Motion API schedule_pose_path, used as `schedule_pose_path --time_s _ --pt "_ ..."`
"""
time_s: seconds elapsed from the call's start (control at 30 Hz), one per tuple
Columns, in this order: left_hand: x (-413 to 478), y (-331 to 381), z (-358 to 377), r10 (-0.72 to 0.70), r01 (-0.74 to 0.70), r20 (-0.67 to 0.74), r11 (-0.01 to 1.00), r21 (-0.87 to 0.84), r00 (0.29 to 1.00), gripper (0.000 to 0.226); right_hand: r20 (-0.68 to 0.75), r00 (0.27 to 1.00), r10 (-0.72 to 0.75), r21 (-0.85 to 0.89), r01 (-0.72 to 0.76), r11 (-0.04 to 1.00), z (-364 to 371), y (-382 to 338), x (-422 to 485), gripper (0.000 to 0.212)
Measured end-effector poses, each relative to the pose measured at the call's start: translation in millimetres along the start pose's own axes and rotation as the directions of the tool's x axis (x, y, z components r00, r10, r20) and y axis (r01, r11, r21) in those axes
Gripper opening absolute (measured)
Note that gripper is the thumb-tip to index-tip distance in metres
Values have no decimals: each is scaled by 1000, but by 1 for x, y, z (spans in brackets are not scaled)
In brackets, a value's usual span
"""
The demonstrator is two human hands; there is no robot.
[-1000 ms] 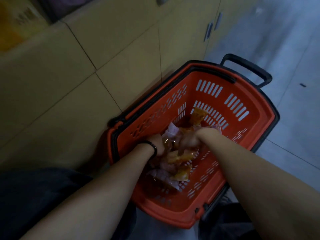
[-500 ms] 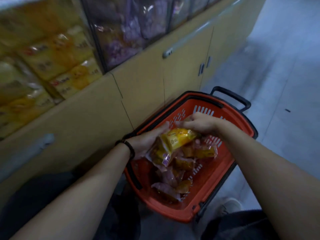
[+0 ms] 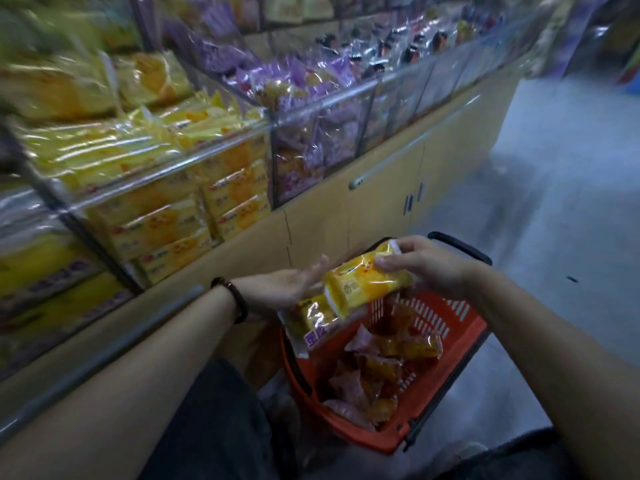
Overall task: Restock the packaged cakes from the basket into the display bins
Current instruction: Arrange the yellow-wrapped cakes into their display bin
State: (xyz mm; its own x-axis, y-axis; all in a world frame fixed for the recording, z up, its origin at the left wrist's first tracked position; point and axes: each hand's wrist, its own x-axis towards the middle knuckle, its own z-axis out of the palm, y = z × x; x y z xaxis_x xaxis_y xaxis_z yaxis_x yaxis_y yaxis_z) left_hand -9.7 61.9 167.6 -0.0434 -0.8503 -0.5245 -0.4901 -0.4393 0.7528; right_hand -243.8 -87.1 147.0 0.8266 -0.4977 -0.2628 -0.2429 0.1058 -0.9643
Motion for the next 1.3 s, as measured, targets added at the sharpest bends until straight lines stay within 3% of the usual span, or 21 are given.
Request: schedule_pose_path --time_s 0.1,0.23,0.33,0.47,0.53,0.6,0.7,1.1,1.3 --pt "-49 18 -15 80 -86 53 989 121 995 64 -23 996 -88 94 90 991 5 -33 -13 27" --pt "-103 36 -34 138 -154 83 957 246 987 58 -94 980 -176 137 187 973 22 -79 -16 43" --pt "-142 50 -53 133 -157 110 955 250 985 48 -112 954 -278 122 290 949 38 -123 -18 43" --pt "-200 72 -81 142 -144 27 938 315 989 38 -45 917 -396 81 398 914 69 -192 -15 89" --pt "-226 82 -97 161 -134 -37 910 391 986 37 -48 907 -418 64 420 905 85 -222 -8 79" --pt "-247 86 -113 158 -114 -77 908 403 984 39 -97 894 -437 25 441 897 101 -249 1 50" --pt "-272 85 -135 140 -56 -159 893 447 977 40 -131 862 -490 -133 474 870 119 -281 27 30" --pt "-319 54 -204 130 98 -450 888 449 883 34 -164 811 -561 -567 388 727 209 -312 150 28" --pt "-338 33 -222 59 243 -554 857 455 830 30 -167 824 -542 -628 335 702 239 -311 172 35"
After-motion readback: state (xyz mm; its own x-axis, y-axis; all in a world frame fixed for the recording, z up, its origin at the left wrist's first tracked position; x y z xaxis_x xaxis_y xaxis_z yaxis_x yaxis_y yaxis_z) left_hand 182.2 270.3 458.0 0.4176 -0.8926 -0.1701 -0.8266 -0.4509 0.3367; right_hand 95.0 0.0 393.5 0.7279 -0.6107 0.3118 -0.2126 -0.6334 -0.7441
